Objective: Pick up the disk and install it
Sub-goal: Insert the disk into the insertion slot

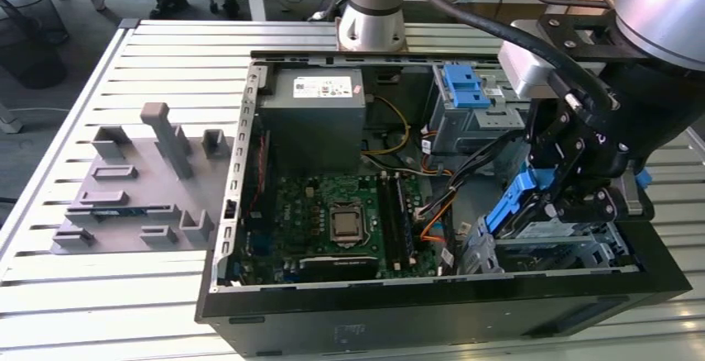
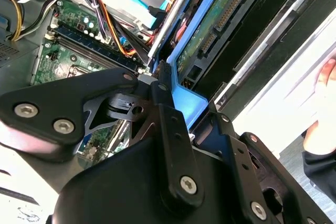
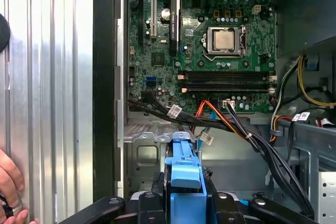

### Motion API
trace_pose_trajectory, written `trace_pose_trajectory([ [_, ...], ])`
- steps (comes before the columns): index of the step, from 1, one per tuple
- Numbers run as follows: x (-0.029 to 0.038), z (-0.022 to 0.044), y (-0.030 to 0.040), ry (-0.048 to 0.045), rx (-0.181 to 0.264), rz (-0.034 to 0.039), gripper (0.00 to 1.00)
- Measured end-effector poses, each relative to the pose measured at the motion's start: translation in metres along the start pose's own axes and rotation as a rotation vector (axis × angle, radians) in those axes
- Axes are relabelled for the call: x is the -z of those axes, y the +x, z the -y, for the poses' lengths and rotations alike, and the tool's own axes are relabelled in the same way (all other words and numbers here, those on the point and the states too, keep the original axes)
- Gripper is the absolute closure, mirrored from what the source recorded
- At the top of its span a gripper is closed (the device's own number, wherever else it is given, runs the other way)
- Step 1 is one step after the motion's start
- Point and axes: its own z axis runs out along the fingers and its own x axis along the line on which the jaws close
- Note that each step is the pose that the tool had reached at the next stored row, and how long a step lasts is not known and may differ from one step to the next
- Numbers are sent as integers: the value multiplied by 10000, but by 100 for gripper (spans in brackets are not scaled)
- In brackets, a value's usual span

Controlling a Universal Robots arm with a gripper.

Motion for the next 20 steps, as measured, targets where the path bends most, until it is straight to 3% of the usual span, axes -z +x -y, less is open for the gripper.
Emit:
trace_pose_trajectory([
  [10,-5,0,0,0,0,1,62],
  [11,-10,0,0,0,0,5,56],
  [16,-43,1,1,0,1,2,56],
  [20,-112,1,2,0,0,1,70],
])
